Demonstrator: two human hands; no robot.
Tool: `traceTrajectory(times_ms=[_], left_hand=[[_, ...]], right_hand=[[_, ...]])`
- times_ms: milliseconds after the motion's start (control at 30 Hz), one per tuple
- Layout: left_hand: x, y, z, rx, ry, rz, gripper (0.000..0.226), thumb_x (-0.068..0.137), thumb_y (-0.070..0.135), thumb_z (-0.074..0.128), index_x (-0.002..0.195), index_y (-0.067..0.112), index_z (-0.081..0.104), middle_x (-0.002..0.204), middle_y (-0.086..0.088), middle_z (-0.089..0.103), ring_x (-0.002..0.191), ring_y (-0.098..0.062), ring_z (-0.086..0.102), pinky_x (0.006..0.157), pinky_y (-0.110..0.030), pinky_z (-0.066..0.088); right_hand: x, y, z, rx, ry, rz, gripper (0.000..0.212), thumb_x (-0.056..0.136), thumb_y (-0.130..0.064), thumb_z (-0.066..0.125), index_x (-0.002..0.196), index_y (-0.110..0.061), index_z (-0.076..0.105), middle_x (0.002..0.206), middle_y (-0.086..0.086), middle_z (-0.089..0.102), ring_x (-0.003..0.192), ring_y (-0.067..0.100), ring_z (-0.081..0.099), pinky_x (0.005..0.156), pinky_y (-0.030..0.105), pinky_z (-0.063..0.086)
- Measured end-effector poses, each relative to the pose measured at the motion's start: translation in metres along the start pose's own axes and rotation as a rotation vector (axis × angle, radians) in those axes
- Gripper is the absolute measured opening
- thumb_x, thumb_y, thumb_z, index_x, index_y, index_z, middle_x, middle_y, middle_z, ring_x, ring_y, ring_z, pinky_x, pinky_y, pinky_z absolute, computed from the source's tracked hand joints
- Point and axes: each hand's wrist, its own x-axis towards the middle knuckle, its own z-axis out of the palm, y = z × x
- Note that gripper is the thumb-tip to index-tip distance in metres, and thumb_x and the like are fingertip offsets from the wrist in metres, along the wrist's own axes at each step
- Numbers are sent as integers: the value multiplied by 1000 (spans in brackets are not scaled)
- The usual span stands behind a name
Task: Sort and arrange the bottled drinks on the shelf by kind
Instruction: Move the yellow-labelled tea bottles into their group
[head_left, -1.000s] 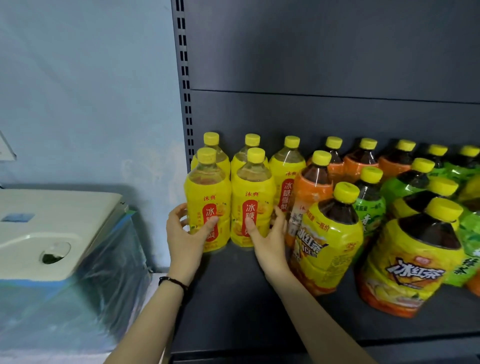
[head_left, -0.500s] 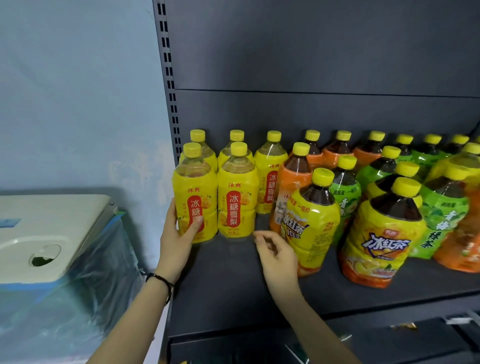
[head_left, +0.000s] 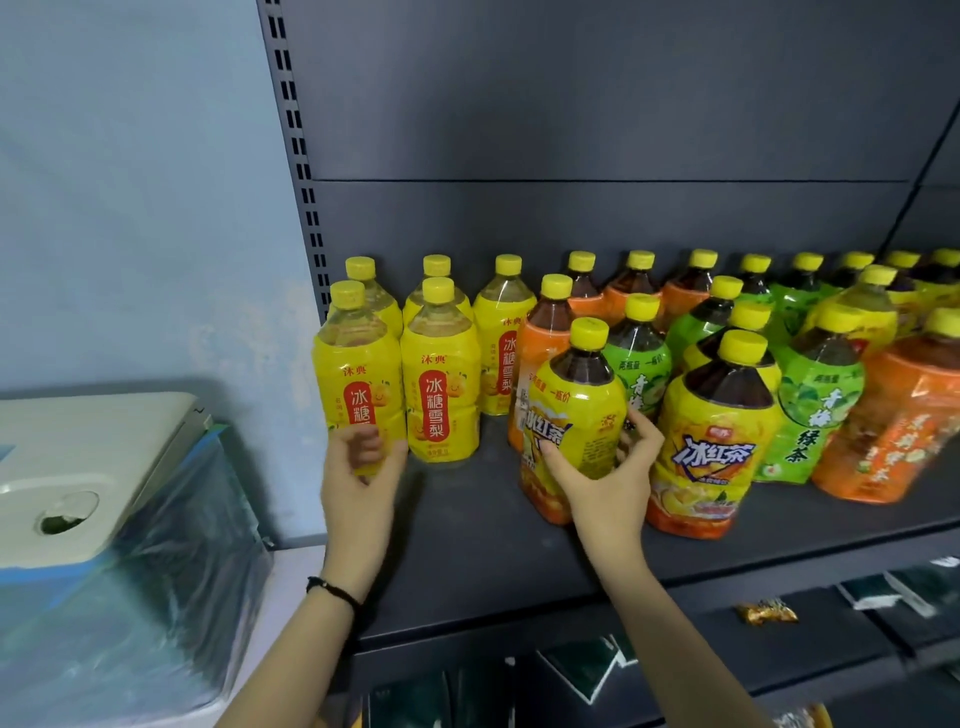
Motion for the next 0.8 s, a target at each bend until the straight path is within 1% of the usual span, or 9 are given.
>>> traceTrajectory(times_ms=[100,233,333,400,467,533,633,733,800], left_hand=[[-7,14,19,-68,-289,9,46,73,46,75,110,27,56,109,3,62,100,-11,60,84,-27,49],[-14,23,50,-95,-566,-47,84,60,68,71,133,39,40,135,14,50,123,-1,49,96,-26,45],[-22,32,68,-182,-633,-119,98,51,73,74,135,34,40,124,22,58,112,7,56,84,-14,48],[-26,33,74,-210,-607,-136,96,46,73,76,128,32,47,110,24,67,103,5,62,77,-13,49],[-30,33,78,-231,-562,-144,95,42,74,77,123,34,48,106,22,69,99,3,64,74,-13,50],[-37,36,82,-241,-510,-141,94,38,76,76,119,40,46,110,15,68,98,3,64,73,-14,51],[-53,48,93,-247,-426,-130,92,32,82,71,109,45,38,112,22,53,91,18,59,70,-6,47],[-68,60,106,-259,-362,-104,88,31,84,69,100,44,32,104,26,45,82,27,54,67,-1,44],[-75,60,114,-252,-325,-98,86,33,85,68,101,46,33,106,25,47,85,25,55,68,-4,45]], right_hand=[[3,5,-10,110,-161,26,84,64,-28,86,129,-42,33,125,-21,47,117,-3,49,101,28,46],[4,8,-25,148,-465,11,85,69,-36,83,136,-50,33,137,-16,50,125,-1,49,104,28,43],[2,7,-36,101,-547,16,86,71,-49,75,144,-46,29,141,-19,47,128,0,47,104,26,41],[-6,8,-49,63,-445,-21,64,78,-42,70,136,-43,44,133,-14,57,119,2,54,98,25,45],[-13,8,-68,75,-186,-86,35,83,-23,69,114,-38,60,108,-3,67,97,4,63,82,20,51],[-7,11,-92,103,83,-118,28,82,-15,71,102,-32,60,99,3,62,84,9,61,71,14,48],[24,23,-118,45,131,-36,57,69,-43,79,112,-32,44,111,0,43,97,14,51,81,19,46],[51,38,-128,23,-123,79,79,59,-65,76,122,-51,32,133,1,42,121,16,47,100,37,45],[60,48,-133,27,-255,124,98,53,-70,77,135,-45,30,143,-1,40,130,17,44,105,47,43]])
